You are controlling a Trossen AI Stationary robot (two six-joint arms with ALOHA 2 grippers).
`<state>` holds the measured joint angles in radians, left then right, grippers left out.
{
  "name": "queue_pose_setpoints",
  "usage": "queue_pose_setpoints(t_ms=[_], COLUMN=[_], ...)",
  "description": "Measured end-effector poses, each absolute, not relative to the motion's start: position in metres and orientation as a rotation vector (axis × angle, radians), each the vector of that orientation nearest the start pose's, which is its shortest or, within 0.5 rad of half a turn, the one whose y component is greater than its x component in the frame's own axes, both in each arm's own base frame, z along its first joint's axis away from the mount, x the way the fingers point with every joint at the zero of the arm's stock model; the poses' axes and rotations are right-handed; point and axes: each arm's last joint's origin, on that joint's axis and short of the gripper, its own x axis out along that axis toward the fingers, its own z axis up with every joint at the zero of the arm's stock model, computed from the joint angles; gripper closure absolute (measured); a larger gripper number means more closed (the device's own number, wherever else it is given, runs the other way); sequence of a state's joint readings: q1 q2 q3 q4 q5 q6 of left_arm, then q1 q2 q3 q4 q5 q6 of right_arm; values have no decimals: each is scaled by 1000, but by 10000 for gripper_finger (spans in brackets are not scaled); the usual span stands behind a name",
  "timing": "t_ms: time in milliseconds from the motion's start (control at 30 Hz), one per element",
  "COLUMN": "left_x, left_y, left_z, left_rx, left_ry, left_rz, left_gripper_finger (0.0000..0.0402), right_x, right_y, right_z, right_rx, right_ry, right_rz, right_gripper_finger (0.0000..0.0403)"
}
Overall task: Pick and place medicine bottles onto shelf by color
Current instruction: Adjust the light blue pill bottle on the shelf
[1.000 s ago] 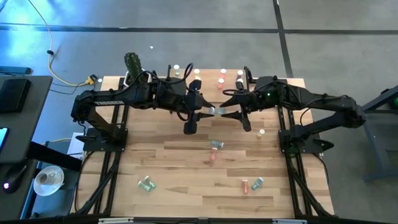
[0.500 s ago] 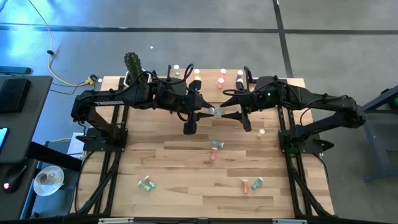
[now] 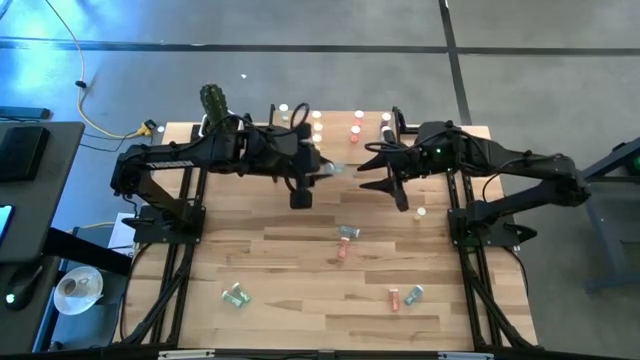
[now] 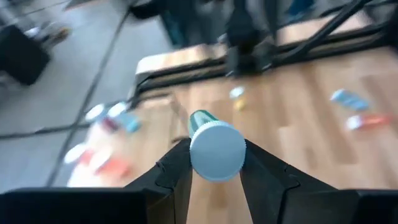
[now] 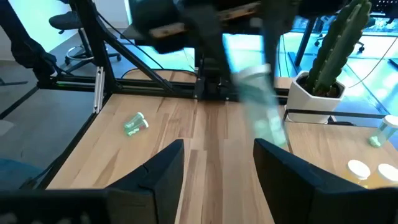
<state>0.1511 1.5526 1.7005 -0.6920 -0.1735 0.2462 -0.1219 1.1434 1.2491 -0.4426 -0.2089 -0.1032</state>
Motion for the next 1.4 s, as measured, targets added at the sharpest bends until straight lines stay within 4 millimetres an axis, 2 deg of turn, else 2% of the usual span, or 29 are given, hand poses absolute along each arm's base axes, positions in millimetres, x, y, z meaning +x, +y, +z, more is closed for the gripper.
queue_pose_setpoints(t_ms=[200, 500, 800, 1000, 1200, 1267, 1400], left_x=[304, 267, 232, 222, 224, 222, 217], left_y=[83, 149, 198, 214, 218, 216, 212], left_z=[413, 405, 403, 394, 384, 388, 408], left_rx=[238, 97, -136, -215, -242, -247, -237], left_ry=[697, 842, 799, 851, 908, 921, 895], left_rz=[436, 659, 712, 755, 748, 745, 752], left_gripper_finger=[292, 293, 293, 293, 293, 293, 293], right_x=[229, 227, 227, 227, 227, 227, 227], right_y=[-22, -22, -22, -22, -22, -22, -22], right_z=[401, 396, 396, 396, 396, 396, 396], right_rx=[-47, -38, -38, -39, -38, -38, -38], right_ry=[328, 379, 378, 378, 378, 378, 377], right_rz=[103, 105, 105, 105, 103, 102, 100], right_gripper_finger=[217, 217, 217, 217, 217, 217, 217])
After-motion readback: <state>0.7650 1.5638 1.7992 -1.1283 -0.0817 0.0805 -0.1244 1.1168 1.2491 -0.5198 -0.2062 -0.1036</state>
